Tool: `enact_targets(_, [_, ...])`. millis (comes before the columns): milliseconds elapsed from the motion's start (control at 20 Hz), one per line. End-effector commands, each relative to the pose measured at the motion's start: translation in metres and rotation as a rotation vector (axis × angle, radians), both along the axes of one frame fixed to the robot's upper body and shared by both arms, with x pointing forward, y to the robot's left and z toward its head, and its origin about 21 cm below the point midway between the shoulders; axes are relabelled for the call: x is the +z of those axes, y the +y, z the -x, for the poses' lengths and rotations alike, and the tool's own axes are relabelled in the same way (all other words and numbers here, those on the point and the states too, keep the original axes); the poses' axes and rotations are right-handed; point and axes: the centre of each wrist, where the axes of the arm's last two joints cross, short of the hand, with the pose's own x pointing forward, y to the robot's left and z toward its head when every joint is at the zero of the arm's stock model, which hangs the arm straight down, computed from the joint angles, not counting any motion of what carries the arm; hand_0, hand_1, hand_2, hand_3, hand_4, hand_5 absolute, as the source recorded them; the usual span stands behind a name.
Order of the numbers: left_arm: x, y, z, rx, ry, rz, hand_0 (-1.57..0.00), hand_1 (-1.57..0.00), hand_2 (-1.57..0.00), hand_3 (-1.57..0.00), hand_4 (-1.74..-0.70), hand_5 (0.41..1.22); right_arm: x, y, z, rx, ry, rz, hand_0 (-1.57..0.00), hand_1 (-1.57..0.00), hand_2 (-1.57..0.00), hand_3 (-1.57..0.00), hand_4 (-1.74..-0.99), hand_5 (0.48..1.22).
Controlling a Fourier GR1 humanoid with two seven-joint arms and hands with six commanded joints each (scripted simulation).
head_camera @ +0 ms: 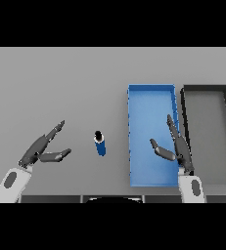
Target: Pick up the blue pipe and place it into the blue bin.
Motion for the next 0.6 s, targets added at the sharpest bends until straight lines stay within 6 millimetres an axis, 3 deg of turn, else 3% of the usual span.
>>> enact_targets(0, [0.001, -0.005, 0.003, -0.026, 0.025, -0.008, 0.00, 0.00, 0.00, 0.00, -1.05, 0.513, -0.001, -0.002, 0.002, -0.002, -0.006, -0.001, 0.00, 0.00, 0.00, 0.00, -1.229, 0.606])
enact_targets(350, [-0.013, -0.053, 0.009, -0.176, 0.068, -0.008, 0.00, 0.00, 0.00, 0.00, -1.10, 0.447, -0.006, 0.001, 0.001, 0.002, -0.012, -0.015, 0.00, 0.00, 0.00, 0.00, -1.262, 0.617])
enact_targets(550, [-0.028, -0.077, 0.001, -0.209, 0.087, 0.007, 0.00, 0.00, 0.00, 0.00, -1.12, 0.446, -0.002, 0.000, 0.003, -0.003, -0.008, -0.018, 0.00, 0.00, 0.00, 0.00, -1.272, 0.617])
